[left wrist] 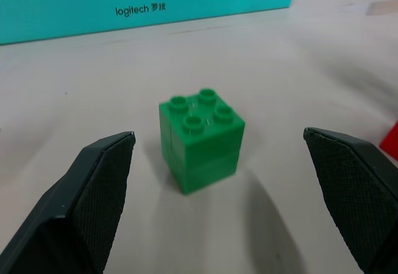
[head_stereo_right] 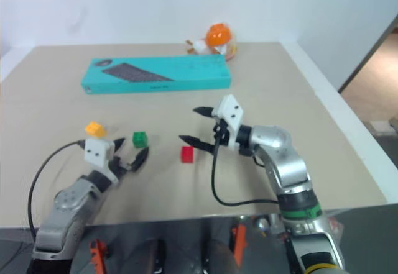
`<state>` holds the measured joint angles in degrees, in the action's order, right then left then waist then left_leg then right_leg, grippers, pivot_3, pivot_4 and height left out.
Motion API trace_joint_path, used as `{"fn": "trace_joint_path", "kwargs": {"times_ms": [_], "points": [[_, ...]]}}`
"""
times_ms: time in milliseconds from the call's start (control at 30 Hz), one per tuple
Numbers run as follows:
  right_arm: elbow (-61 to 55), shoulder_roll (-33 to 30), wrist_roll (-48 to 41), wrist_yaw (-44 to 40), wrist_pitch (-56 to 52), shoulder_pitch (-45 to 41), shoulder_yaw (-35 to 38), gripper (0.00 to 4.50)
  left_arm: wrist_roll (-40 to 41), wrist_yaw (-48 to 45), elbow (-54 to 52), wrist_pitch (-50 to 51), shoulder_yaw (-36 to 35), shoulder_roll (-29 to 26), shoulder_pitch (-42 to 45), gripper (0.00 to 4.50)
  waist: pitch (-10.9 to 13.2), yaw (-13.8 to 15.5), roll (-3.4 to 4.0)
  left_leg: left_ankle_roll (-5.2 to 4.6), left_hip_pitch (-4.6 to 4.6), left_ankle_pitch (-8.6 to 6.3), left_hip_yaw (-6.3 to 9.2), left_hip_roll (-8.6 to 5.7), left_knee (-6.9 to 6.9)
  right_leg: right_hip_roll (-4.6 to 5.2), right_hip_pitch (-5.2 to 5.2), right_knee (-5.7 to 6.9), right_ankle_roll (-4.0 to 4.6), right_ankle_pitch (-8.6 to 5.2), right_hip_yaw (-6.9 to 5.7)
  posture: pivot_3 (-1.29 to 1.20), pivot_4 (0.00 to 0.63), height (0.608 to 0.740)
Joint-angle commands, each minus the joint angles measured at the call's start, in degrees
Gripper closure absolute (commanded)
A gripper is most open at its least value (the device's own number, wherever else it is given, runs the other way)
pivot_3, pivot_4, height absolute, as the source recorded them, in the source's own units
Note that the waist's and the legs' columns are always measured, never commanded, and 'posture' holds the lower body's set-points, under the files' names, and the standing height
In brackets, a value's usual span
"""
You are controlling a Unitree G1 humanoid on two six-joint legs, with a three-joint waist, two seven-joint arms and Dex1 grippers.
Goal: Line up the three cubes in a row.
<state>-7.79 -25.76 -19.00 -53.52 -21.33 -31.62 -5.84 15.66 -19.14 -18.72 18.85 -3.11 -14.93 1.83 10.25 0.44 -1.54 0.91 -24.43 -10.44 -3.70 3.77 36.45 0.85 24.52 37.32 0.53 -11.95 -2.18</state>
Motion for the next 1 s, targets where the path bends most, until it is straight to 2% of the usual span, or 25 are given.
{"fn": "trace_joint_path", "kwargs": {"times_ms": [33, 533, 567, 833, 1000], "points": [[-3.71, -0.88, -1.90, -0.95, -0.67, 0.42, 0.25, 0.03, -0.94, 0.86, -0.18, -0.29, 0.49, 0.36, 0.96, 0.00, 0.00, 0.00, 0.00, 0.00, 0.00, 0.00, -0.01, 0.00, 0.00, 0.00, 0.00, 0.00, 0.00, 0.00, 0.00, 0.00, 0.150, 0.740], [-2.79, -1.24, -0.12, -1.03, 1.05, 0.05, -1.07, 0.03, -3.70, 2.29, 4.95, -0.64, 1.80, 1.80, 4.40, 0.00, 0.00, 0.01, -0.01, 0.00, -0.01, 0.00, -0.03, -0.02, 0.01, 0.02, 0.00, 0.00, -0.01, 0.00, -0.01, 0.00, 0.150, 0.740], [-2.63, -1.27, -0.01, -1.08, 1.20, -0.01, -1.04, 0.00, -3.83, 2.19, 5.33, -0.81, 1.88, 1.81, 4.70, 0.54, 0.00, 0.01, -0.01, 0.00, -0.01, 0.00, -0.03, -0.02, 0.01, 0.02, 0.00, 0.00, -0.01, 0.00, -0.01, 0.00, 0.150, 0.740], [-2.32, -1.44, 0.63, -0.94, 1.84, 0.14, -0.91, 0.00, -4.24, 1.30, 8.11, -1.72, 2.07, 1.56, 6.64, 3.21, 0.00, 0.00, -0.01, 0.00, -0.01, 0.00, -0.01, -0.02, 0.01, 0.01, 0.01, 0.00, -0.01, 0.01, -0.01, 0.00, 0.150, 0.740], [-2.61, -1.43, 0.80, -0.85, 1.98, 0.63, -0.91, 0.00, -4.52, 0.67, 9.00, -2.30, 1.24, 0.75, 7.03, 3.22, 0.00, 0.01, -0.01, 0.00, -0.01, 0.00, -0.02, -0.02, 0.01, 0.02, 0.00, 0.00, -0.02, 0.01, -0.01, 0.00, 0.150, 0.740]]}}
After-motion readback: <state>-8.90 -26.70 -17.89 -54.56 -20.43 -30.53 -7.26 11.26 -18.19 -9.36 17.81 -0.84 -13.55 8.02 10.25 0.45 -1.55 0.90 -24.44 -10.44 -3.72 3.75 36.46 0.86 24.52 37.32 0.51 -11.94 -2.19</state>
